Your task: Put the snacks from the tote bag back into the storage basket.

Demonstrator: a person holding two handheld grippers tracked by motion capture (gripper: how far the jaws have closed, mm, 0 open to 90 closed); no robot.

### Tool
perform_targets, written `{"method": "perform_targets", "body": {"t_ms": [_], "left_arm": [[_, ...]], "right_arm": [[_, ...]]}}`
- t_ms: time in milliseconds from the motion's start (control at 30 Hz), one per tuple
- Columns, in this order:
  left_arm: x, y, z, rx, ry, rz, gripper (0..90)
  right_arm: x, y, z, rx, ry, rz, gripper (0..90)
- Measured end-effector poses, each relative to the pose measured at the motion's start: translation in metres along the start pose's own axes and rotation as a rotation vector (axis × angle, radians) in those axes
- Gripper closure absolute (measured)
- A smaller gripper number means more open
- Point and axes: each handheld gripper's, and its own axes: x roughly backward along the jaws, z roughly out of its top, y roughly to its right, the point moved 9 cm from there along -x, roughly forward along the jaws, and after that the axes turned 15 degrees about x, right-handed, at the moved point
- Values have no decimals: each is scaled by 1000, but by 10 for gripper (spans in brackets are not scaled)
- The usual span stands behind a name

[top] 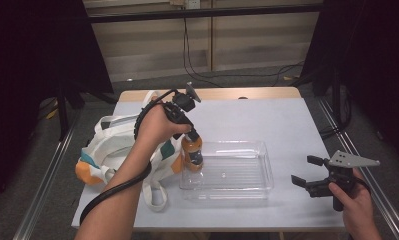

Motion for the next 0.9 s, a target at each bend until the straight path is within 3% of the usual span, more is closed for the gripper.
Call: {"method": "perform_targets", "body": {"t_ms": [433, 900], "left_arm": [[2, 2, 2, -1, 20, 6, 433], [7, 0, -1, 19, 96, -5, 237]], "right_arm": [[-1, 1, 0, -1, 4, 4, 18], [-2, 0, 2, 2, 0, 4, 18]]}}
